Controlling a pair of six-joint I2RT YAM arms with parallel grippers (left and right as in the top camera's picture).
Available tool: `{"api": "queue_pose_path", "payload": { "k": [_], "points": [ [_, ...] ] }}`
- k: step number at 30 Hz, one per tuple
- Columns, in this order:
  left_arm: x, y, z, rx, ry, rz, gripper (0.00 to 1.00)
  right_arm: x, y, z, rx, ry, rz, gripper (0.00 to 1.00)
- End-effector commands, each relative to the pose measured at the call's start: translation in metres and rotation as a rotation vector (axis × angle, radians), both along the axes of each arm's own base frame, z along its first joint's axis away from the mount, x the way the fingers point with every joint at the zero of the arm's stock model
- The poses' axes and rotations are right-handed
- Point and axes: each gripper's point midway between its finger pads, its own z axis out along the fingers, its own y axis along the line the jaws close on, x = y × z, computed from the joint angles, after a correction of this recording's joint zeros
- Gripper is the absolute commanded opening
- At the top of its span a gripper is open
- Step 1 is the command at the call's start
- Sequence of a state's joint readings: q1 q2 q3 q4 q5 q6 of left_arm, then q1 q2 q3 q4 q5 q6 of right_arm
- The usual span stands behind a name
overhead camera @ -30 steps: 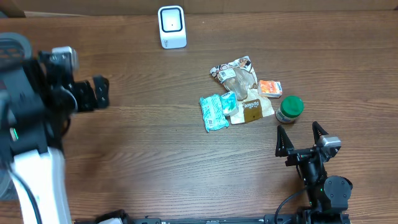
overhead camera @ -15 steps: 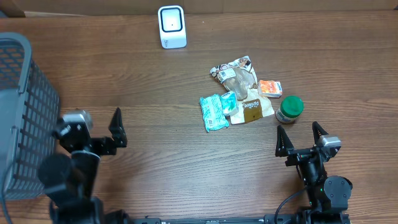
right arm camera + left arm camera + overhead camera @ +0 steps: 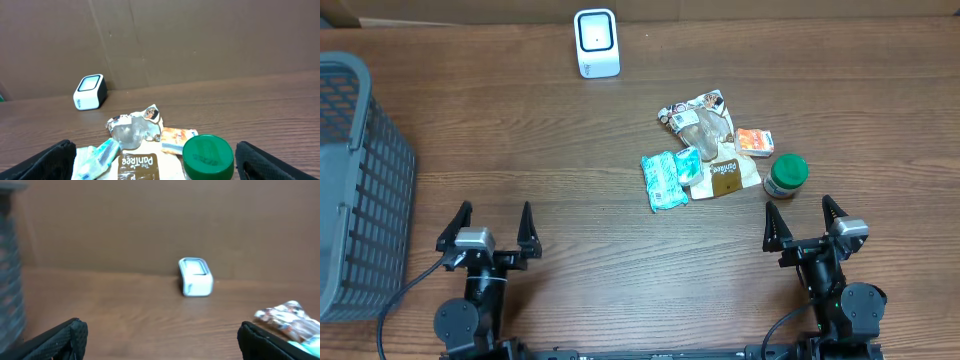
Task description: Scan the item barcode
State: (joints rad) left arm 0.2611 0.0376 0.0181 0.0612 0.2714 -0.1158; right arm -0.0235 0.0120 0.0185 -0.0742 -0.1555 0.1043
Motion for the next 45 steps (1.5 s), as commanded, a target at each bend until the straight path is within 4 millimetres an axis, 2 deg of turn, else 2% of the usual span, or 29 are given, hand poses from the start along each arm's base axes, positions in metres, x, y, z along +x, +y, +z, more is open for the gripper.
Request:
{"api": "queue_pose_path", "payload": {
  "k": [1,4,7,18,45],
  "points": [
    [-0.004,0.033,-0.005,-0.112,-0.008,0.196,1.0,0.0,0.001,-0.002,0.0,-0.003,0.0,1.0],
    [-0.01,0.055,-0.013,-0.122,0.017,0.326,0.99,0.0,0.0,-0.002,0.0,-0.003,-0.001,1.0],
    [-0.014,0.064,-0.032,-0.118,0.093,0.386,0.99,0.0,0.001,-0.002,0.0,-0.003,0.0,1.0],
    [-0.003,0.026,-0.031,-0.08,0.101,0.219,1.0,0.0,0.0,-0.002,0.0,-0.003,-0.001,1.0],
    [-0.003,0.026,-0.031,-0.08,0.102,0.217,1.0,0.0,0.0,-0.002,0.0,-0.003,-0.001,1.0]
  ]
}}
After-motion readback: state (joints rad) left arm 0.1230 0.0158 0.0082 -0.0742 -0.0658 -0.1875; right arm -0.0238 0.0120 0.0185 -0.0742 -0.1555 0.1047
